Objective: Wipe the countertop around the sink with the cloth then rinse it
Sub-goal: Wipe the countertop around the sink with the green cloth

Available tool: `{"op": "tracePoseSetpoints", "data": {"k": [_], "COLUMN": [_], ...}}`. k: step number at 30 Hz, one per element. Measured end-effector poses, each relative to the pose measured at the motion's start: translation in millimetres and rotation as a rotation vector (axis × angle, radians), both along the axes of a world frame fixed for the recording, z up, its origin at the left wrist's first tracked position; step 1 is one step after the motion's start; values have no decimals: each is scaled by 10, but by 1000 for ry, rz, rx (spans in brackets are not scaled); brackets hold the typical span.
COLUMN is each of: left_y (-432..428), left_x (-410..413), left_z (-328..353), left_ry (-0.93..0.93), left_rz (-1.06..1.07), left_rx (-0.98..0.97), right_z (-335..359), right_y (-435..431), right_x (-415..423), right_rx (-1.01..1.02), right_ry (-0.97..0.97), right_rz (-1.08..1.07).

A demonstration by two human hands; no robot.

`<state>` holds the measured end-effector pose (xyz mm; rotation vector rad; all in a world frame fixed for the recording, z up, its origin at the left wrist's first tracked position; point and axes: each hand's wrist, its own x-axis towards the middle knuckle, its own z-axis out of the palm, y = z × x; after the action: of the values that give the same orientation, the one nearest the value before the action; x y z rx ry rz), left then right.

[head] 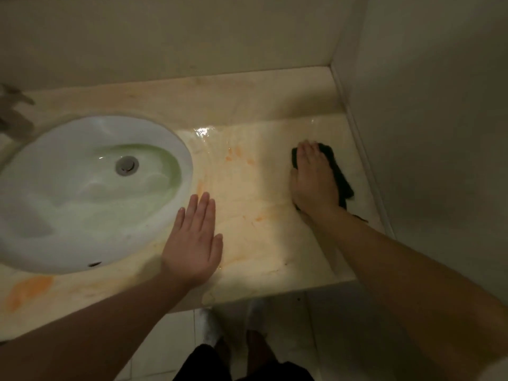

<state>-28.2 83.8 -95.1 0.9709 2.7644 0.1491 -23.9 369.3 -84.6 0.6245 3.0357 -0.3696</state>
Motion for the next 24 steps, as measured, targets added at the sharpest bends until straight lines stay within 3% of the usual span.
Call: {"op": "tracePoseSetpoints", "data": {"k": [5, 8, 11, 15, 18, 20, 24], "left_y": [-15, -35, -37, -13, -17, -23, -58], "left_x": [-10, -21, 7, 14, 44, 40, 28], "left_z": [12, 13, 27, 35, 12, -5, -38], "left_ry": [-23, -31, -7, 11, 12, 21, 44], "left_rz": [13, 21, 17, 29, 32, 38, 23], "left_rx": [61, 97, 98, 97, 88, 95, 97], "right_z": [-29, -50, -95, -89, -56, -39, -48], "right_y": [-1035, -1332, -993, -50, -225, -737, -1636], "right_x": [277, 862, 1266, 1262, 995, 842, 1021], "right_rx": [2, 22, 47, 113, 69, 78, 78], "right_ry": [-9, -13, -47, -36, -17, 25, -32], "right_rz": [483, 642, 542, 2, -238, -161, 282]}}
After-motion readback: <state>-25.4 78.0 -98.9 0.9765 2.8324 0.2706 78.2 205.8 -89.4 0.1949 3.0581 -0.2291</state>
